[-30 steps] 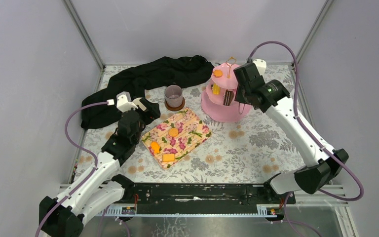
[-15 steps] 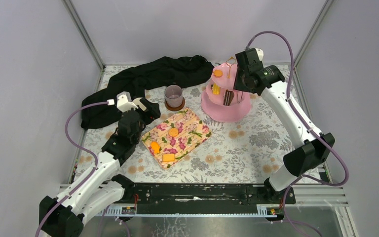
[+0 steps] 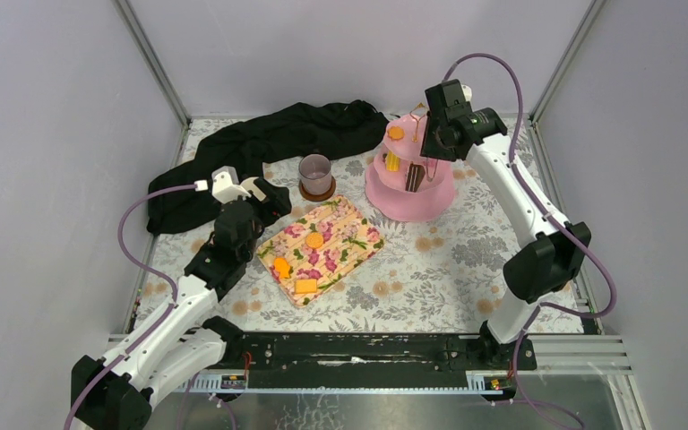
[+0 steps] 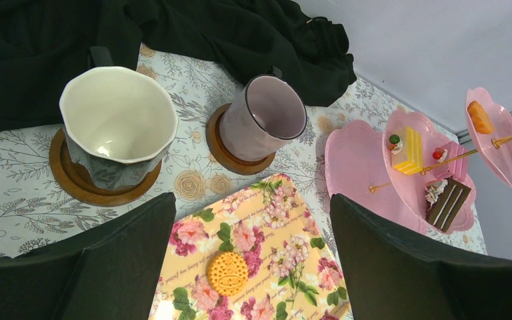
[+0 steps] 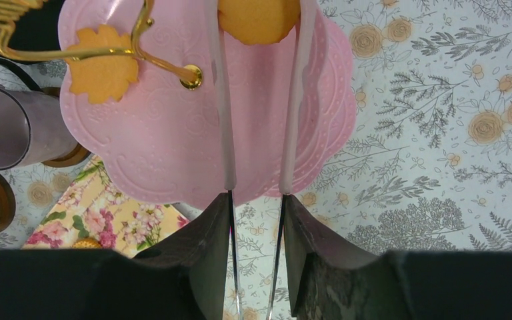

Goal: Serve the afternoon tea

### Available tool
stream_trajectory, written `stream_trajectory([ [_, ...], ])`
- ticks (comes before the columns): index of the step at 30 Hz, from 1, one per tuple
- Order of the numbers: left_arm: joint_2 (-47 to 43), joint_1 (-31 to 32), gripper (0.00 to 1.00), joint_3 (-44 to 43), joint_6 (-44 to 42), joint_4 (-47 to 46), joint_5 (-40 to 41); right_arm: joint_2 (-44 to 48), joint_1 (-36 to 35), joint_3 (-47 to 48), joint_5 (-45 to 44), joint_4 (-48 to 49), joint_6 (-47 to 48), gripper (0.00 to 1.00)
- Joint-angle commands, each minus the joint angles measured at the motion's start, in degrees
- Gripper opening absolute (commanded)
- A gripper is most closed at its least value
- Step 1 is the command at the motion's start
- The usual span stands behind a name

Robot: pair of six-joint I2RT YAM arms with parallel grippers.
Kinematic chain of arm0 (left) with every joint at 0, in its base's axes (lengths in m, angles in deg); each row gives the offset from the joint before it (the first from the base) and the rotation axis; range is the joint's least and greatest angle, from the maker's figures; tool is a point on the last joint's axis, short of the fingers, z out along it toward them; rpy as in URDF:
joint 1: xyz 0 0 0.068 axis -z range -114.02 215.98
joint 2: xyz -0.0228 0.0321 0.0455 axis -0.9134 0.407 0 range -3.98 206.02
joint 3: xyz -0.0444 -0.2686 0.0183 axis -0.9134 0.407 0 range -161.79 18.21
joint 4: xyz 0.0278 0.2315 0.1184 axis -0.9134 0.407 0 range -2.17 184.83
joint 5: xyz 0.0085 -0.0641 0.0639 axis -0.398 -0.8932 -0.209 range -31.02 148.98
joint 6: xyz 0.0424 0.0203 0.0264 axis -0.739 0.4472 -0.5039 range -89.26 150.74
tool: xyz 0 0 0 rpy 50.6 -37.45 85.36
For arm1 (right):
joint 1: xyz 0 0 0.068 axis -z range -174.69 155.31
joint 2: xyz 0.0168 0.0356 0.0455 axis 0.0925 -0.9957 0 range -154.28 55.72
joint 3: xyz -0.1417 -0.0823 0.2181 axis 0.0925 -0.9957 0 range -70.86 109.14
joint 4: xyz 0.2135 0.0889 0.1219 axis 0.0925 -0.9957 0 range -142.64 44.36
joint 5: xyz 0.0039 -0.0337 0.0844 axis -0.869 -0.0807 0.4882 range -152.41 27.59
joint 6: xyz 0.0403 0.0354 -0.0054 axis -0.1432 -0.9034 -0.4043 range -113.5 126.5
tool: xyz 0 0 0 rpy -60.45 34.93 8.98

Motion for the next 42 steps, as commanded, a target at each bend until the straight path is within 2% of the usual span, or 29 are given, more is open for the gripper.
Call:
stream_trajectory([
  [1, 0.0, -0.6, 0.93, -0.5, -0.1, -0.5, 0.5, -0.9, 0.4, 4.1, 1.5, 0.8, 1.5, 0.23],
  [9, 0.1, -0.6, 0.93, -0.6, -0.1, -0.5, 0.6, -1.1, 0.6, 4.1, 1.4, 0.7, 1.4, 0.43],
  [13, 0.2, -0.6, 0.93, -0.5, -0.1, -0.4, 0.5, -0.9, 0.6, 3.8, 1.5, 0.9, 1.2, 0.48],
  [29, 0.4, -0.7, 0.93, -0.4, 0.1, -0.7, -0.1, 2.7, 0.6, 1.0, 1.9, 2.3, 0.0, 0.45],
  [42, 0.6, -0.8, 0.93, -0.5, 0.1, -0.7, -0.1, 8.7, 0.6, -5.2, 2.9, 4.3, -0.6, 0.44],
])
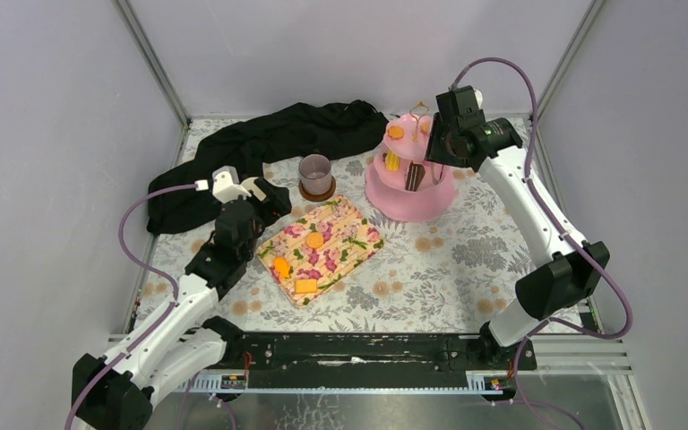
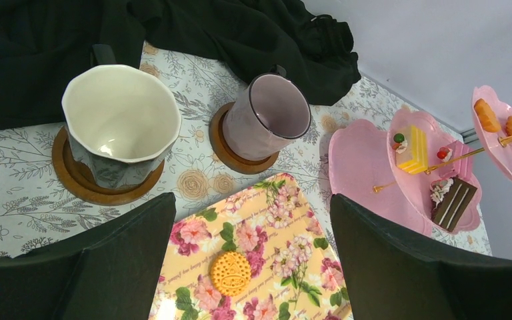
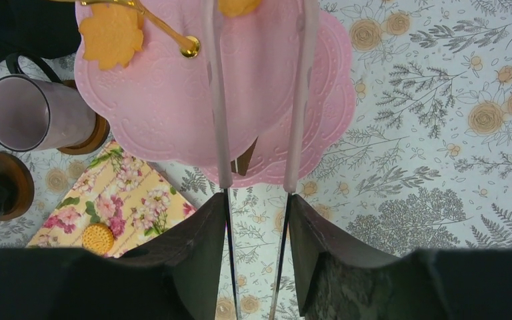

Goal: Serve the afternoon tea

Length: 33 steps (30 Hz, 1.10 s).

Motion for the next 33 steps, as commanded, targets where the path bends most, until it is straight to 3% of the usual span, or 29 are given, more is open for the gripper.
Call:
stream_trajectory([
  [1, 0.1, -0.5, 0.93, -0.5, 0.1, -0.7, 0.0, 3.0, 0.2, -1.0, 1.6, 2.8, -0.1, 0.44],
  [11, 0.2, -0.6, 0.93, -0.5, 0.1, -0.8, 0.1, 10.1, -4.4, -8.7, -0.7, 3.6, -1.3, 0.41],
  [23, 0.0, -0.6, 0.93, -0.5, 0.3, -0.5, 0.5, 16.9, -21.9, -17.5, -7.5, 2.7, -6.5, 0.4],
  [33, -0.1, -0.7, 0.93, -0.5, 0.5, -0.1, 1.0, 12.2, -35.0, -21.7, -7.1, 7.0, -10.0, 0.4],
])
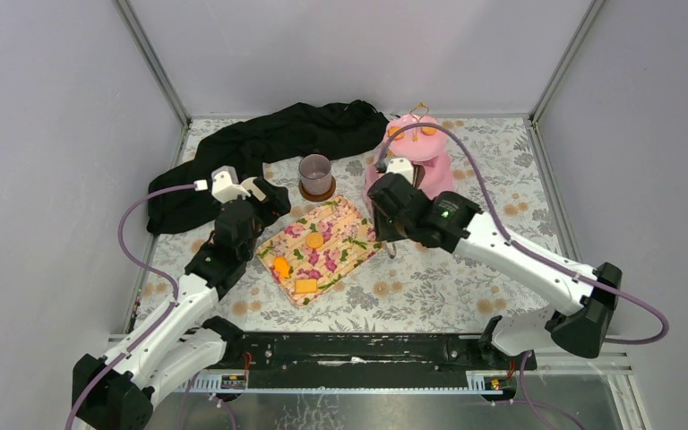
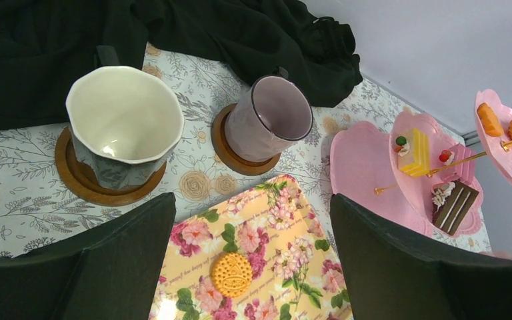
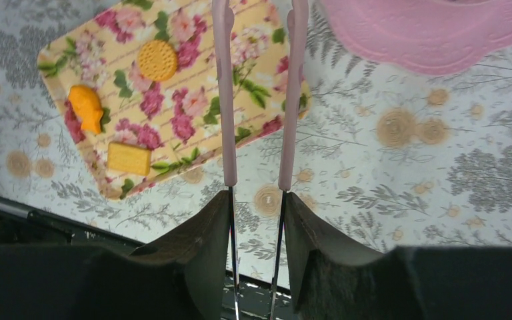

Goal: Serve the afternoon tea

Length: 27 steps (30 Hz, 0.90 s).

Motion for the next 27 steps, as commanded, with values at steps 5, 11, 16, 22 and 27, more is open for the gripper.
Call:
stream_trajectory([
  [5, -0.3, -0.5, 0.93, -0.5, 0.5, 0.2, 1.2, -7.0, -6.6, -3.3, 1.6, 9.7, -2.2, 0.4],
  [11, -0.4, -0.5, 0.93, -0.5, 0.5, 0.3, 1.5, -13.8, -9.1, -3.2, 4.6, 14.0, -2.1, 0.4],
  [16, -0.4, -0.6, 0.93, -0.6, 0.6, 0.4, 1.5, -18.9, -10.4, -2.3, 6.3, 15.7, -1.9, 0.4],
  [22, -0.4, -0.6, 0.93, -0.7, 0.6, 0.4, 1.5, -22.0, -11.0, -2.6, 7.7, 17.3, -2.2, 0.41],
  [27, -0.3, -0.7, 0.93, -0.6, 0.7, 0.5, 1.5, -23.2, -11.3, -3.0, 8.5, 18.5, -2.2, 0.42],
])
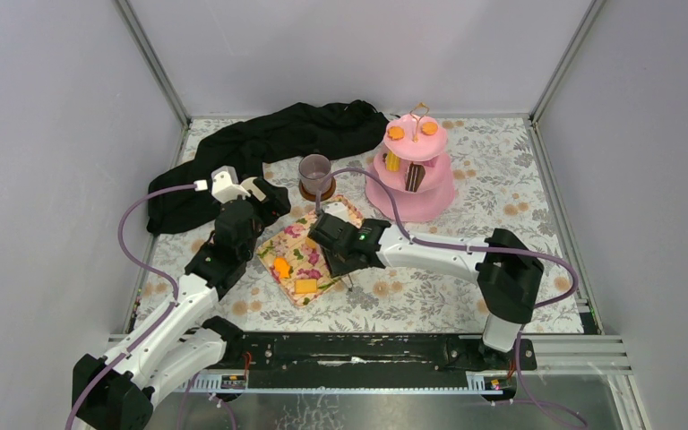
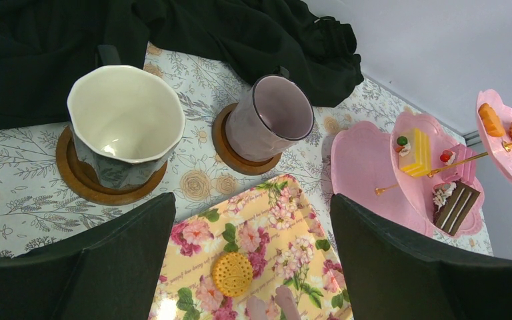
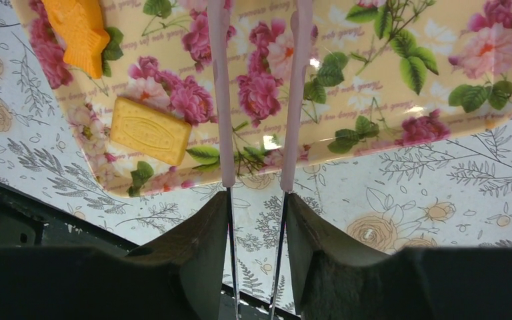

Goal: Serve the afternoon tea

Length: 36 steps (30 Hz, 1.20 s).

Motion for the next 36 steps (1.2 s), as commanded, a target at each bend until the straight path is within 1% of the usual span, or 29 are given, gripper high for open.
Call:
stream_trajectory([
  [1, -0.3, -0.5, 0.93, -0.6, 0.6, 0.3, 1.4, -0.3, -0.8, 0.7, 1.3, 3.1, -0.6, 0.42],
  [21, -0.3, -0.6, 0.93, -0.6, 0.6, 0.4, 1.4, -3.9, -1.2, 0.5, 2.3, 3.8, -0.6, 0.46],
  [36, -0.4, -0.7, 0.93, -0.6, 0.6, 0.4, 1.5, -7.1, -1.1, 3.6, 2.2, 3.3, 1.5, 0.47],
])
